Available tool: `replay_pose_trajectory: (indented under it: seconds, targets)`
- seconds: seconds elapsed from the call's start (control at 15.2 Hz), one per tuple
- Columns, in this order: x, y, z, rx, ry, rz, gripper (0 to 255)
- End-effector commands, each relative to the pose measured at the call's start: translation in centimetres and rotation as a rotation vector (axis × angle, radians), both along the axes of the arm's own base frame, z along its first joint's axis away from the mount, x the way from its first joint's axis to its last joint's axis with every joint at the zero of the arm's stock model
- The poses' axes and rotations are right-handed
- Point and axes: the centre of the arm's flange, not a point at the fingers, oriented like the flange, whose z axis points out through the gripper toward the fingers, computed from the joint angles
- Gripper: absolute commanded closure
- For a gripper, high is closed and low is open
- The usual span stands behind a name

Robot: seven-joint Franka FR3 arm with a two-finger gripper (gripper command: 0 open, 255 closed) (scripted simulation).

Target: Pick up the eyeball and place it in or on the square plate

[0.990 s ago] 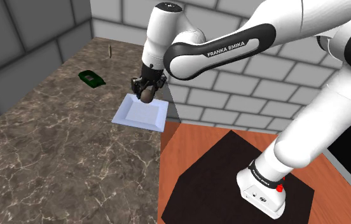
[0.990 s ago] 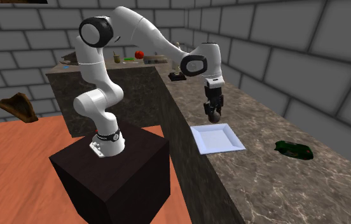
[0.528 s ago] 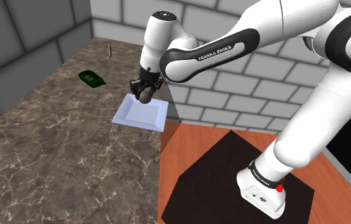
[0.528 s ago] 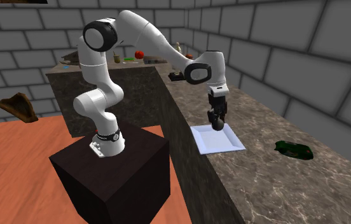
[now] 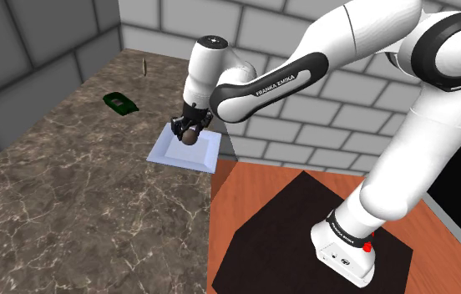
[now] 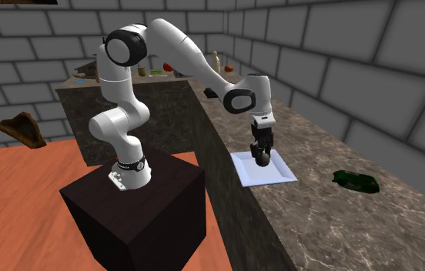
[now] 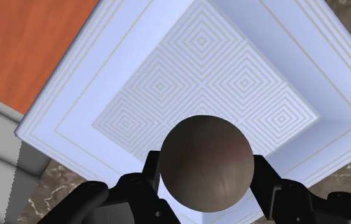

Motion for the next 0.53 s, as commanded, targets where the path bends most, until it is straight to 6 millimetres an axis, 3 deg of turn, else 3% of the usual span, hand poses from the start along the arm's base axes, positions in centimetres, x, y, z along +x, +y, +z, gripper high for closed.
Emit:
replay_pose_trajectory:
  seconds: [0.0, 0.4, 0.46]
  targets:
    - [-0.07, 0.05, -0.53, 0.0, 0.0, 0.0, 255]
    - [-0.07, 0.05, -0.53, 0.0, 0.0, 0.0, 255]
    - [-0.07, 0.05, -0.53, 0.0, 0.0, 0.0, 0]
